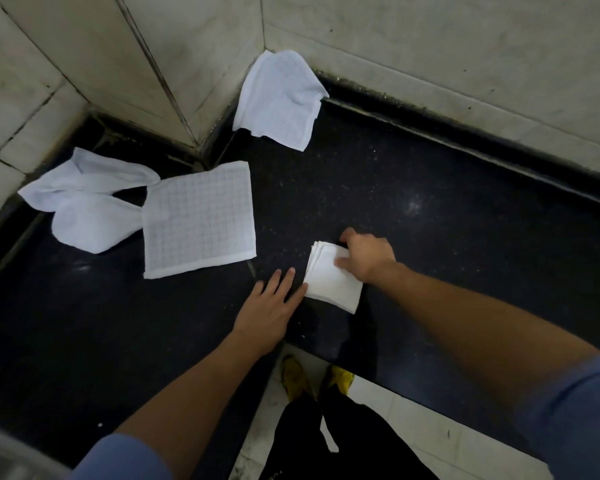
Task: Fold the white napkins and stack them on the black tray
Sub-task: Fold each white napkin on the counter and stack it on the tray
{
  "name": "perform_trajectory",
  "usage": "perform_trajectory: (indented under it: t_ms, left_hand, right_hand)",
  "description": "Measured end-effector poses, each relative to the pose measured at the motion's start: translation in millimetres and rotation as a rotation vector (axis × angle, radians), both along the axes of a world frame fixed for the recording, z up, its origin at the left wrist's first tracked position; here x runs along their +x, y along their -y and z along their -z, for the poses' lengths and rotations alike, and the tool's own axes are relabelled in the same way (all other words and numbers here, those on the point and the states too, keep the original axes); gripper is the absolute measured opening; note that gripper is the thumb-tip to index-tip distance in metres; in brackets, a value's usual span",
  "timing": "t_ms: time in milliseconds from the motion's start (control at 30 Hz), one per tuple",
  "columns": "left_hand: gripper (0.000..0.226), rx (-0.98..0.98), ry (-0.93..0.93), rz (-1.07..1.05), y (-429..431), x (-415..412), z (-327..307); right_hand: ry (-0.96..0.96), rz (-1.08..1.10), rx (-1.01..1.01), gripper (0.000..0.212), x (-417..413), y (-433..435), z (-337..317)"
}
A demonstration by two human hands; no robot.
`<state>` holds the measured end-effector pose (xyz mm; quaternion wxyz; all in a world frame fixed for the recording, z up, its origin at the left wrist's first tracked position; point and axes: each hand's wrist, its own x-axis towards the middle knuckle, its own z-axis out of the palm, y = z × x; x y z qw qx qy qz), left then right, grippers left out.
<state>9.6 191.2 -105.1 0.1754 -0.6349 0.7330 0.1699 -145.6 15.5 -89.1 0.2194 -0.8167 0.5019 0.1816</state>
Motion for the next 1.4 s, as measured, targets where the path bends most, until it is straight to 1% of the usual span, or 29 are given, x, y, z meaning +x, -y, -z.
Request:
perform_trajectory:
  t_ms: [67, 133, 233, 300, 367, 467, 533, 633, 767, 833, 900, 1033, 1167, 1400]
  left_hand:
    - [0.067, -0.021, 0.011, -0.022, -4.4, 2.2, -0.7]
    - [0.067, -0.032, 0.008, -0.049, -8.5, 4.3, -3.7]
    - [0.060, -0.052, -0.013, -0.083, -9.4, 10.0, -12.2]
    - [0.053, -0.057, -0.009, -0.072, -6.8, 14.2, -19.5]
    - [0.047, -0.052, 0.005, -0.026, -1.1, 14.7, -29.4]
    - [0.035, -0.054, -0.012, 0.057, 13.5, 2.3, -49.1]
    - [0.029, -0.071, -0.034, 0.108, 26.5, -15.6, -63.2]
    - [0.027, -0.135, -0.043, 0.198, 49.6, -55.1, -83.1]
    - [0.023, -0.205, -0.061, 0.331, 74.8, -132.7, -110.2]
    - [0.022, -0.266, -0.065, 0.411, 81.3, -181.9, -123.8]
    - [0.023, -0.307, -0.074, 0.472, 82.5, -235.2, -138.1]
    - [0.022, -0.381, -0.092, 0.594, 71.3, -354.3, -159.5]
    - [0.021, -0.413, -0.116, 0.691, 53.8, -467.4, -179.8]
    - [0.020, -0.428, -0.163, 0.909, 49.5, -633.4, -203.2]
  right_hand:
    - [0.001, 0.099, 0.145, 0.039, 7.1, 2.4, -0.8]
    - [0.044, 0.160, 0.242, 0.030, 7.7, 2.5, 0.3]
    - [0.154, 0.211, 0.330, 0.016, -5.0, -2.9, -5.3]
    - [0.257, 0.248, 0.341, 0.012, -21.9, -10.2, -15.4]
    - [0.354, 0.289, 0.316, 0.012, -42.7, -20.7, -29.0]
    - [0.447, 0.320, 0.213, 0.014, -82.0, -37.1, -53.0]
    - [0.442, 0.321, 0.113, 0.016, -114.8, -47.1, -70.0]
    - [0.338, 0.312, -0.067, 0.029, -171.7, -58.9, -94.2]
    - [0.144, 0.289, -0.287, 0.041, -261.2, -84.0, -123.3]
    - [0.068, 0.276, -0.384, 0.040, -312.6, -103.4, -136.1]
    - [0.037, 0.283, -0.449, 0.035, -365.1, -124.8, -149.3]
    - [0.018, 0.352, -0.512, 0.027, -470.9, -175.2, -174.4]
    - [0.000, 0.486, -0.537, 0.022, -567.5, -224.8, -191.8]
    - [-0.107, 0.708, -0.599, 0.025, -711.0, -282.5, -209.7]
